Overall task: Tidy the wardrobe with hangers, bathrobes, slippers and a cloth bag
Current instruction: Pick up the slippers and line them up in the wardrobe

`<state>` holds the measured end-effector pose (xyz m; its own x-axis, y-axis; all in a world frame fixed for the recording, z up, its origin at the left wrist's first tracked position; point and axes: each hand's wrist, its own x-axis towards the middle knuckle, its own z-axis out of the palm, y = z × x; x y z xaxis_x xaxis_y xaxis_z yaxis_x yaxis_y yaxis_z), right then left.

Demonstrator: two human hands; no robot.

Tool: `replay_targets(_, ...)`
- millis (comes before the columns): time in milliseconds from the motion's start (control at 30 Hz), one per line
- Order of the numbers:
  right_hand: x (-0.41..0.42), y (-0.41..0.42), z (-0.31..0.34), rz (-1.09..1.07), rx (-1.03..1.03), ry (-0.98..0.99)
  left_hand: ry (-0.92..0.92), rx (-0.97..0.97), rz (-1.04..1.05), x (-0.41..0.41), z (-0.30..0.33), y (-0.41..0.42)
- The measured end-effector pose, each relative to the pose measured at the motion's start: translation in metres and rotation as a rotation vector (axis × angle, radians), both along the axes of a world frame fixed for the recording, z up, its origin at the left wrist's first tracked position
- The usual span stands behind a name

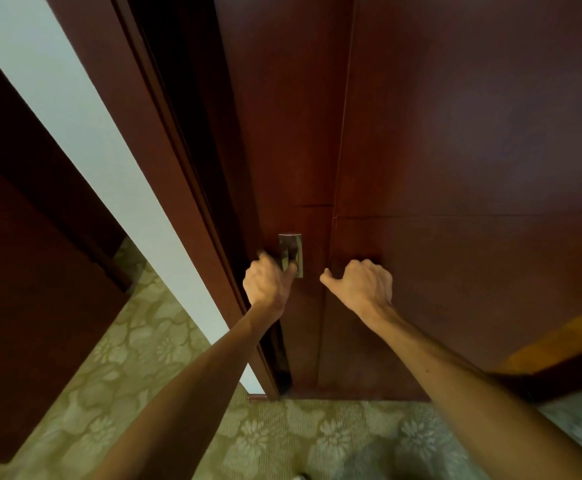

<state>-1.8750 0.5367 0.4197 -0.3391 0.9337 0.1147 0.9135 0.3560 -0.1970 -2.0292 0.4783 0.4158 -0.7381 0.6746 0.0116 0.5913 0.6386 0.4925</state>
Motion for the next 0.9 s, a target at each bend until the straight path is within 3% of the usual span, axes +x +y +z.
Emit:
replay_targets(233, 0.040, 0.017, 0.000, -0.006, 0.001, -0.007, 0.150, -0.149, -0.073, 0.026, 0.015, 0.019)
replay_targets(900, 0.206, 0.086, 0.002, 0.024, -0.053, -0.007, 0.020, -0.172, -0.029, 0.175, 0.015, 0.095)
